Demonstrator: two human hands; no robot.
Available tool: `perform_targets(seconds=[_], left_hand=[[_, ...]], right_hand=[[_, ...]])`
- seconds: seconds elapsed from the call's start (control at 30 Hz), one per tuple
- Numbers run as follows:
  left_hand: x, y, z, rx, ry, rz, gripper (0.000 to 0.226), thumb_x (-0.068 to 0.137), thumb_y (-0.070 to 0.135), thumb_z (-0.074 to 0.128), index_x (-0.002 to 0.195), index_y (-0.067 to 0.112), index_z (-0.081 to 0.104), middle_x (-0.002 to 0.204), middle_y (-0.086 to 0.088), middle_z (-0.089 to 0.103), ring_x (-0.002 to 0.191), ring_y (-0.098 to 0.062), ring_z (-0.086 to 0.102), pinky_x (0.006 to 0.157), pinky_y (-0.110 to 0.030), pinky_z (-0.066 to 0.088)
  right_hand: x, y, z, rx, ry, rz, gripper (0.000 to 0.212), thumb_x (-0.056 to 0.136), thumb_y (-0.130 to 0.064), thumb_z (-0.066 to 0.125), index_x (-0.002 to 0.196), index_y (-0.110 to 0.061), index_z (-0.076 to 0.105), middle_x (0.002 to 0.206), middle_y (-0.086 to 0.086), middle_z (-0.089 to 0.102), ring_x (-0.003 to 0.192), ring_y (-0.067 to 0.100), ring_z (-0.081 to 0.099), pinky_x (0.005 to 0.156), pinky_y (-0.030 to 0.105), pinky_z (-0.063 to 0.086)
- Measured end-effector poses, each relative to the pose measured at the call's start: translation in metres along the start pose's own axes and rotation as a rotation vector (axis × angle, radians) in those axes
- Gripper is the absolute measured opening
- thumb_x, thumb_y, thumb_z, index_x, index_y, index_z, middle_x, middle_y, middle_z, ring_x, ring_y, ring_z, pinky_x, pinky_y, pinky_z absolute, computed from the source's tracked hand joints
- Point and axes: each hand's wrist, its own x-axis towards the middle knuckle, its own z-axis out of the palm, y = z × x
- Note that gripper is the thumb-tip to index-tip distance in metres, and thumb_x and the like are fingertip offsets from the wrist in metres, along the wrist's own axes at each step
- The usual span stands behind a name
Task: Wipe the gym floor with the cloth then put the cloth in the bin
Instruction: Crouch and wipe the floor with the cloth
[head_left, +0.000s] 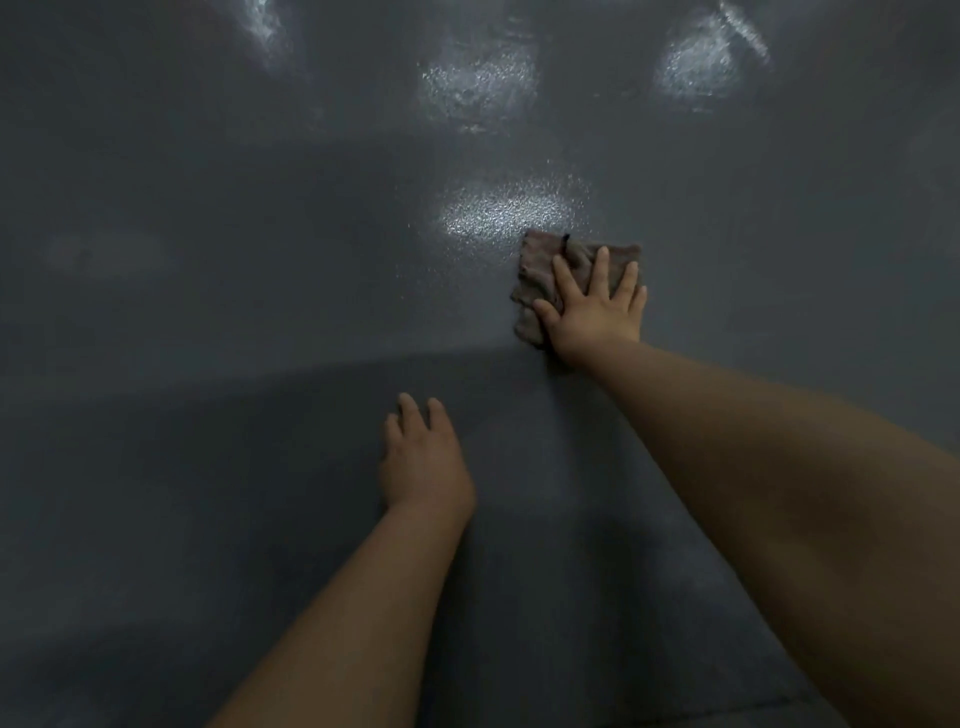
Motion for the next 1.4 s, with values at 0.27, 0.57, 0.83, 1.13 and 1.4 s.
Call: perform_targets(seconds=[0.27,0.57,0.83,1.13,1.4], left_hand=[[0.002,-0.013,-0.001,-0.033,0.000,0.061,0.094,0.088,0.018,0.063,0.150,0.007,-0.006,0.159,-0.012,-0.005,0.145,-0.028,0.004,0.115,-0.026,0.009],[-0.006,0.016,0.007,-0.418,0.082,-0.048,0.112,0.076,0.014,0.074,0.151,0.018,-0.009,0.157,-0.019,0.004,0.145,-0.032,0.006,0.117,-0.034,0.011],[-0.065,0.106,0.054,-0.028,-0.005,0.182,0.102,0.084,0.034,0.066,0.150,0.028,-0.012,0.155,-0.016,-0.019,0.145,-0.033,-0.007,0.117,-0.040,0.004],[-0.072,0.117,0.067,0.059,-0.142,0.127,0.109,0.081,0.032,0.071,0.150,0.021,-0.013,0.154,-0.018,-0.024,0.143,-0.039,-0.014,0.116,-0.051,0.009],[-0.072,0.118,0.063,0.081,-0.166,0.140,0.123,0.072,0.038,0.080,0.150,0.018,-0.013,0.152,-0.019,-0.026,0.142,-0.041,-0.015,0.115,-0.051,0.012]], right_hand=[[-0.030,-0.054,0.025,-0.074,0.001,-0.386,0.057,0.096,-0.055,0.029,0.148,-0.045,0.007,0.159,0.003,-0.012,0.142,0.041,-0.017,0.112,0.056,-0.010],[-0.116,0.001,0.061,-0.063,-0.018,-0.662,0.055,0.092,-0.051,0.023,0.145,-0.039,0.030,0.159,0.004,0.008,0.144,0.040,-0.003,0.107,0.046,-0.019],[-0.090,0.098,0.038,-0.002,0.101,-0.091,0.063,0.090,-0.060,0.011,0.149,-0.040,0.017,0.160,0.001,-0.001,0.145,0.035,-0.009,0.115,0.044,-0.009],[-0.122,0.083,0.051,0.027,0.031,-0.139,0.055,0.097,-0.050,0.019,0.149,-0.041,0.004,0.159,0.004,-0.013,0.143,0.036,-0.018,0.112,0.047,-0.015],[-0.096,0.164,0.039,-0.051,0.069,-0.086,0.054,0.097,-0.053,0.018,0.149,-0.040,0.017,0.160,0.000,-0.002,0.145,0.035,-0.007,0.115,0.048,-0.005]])
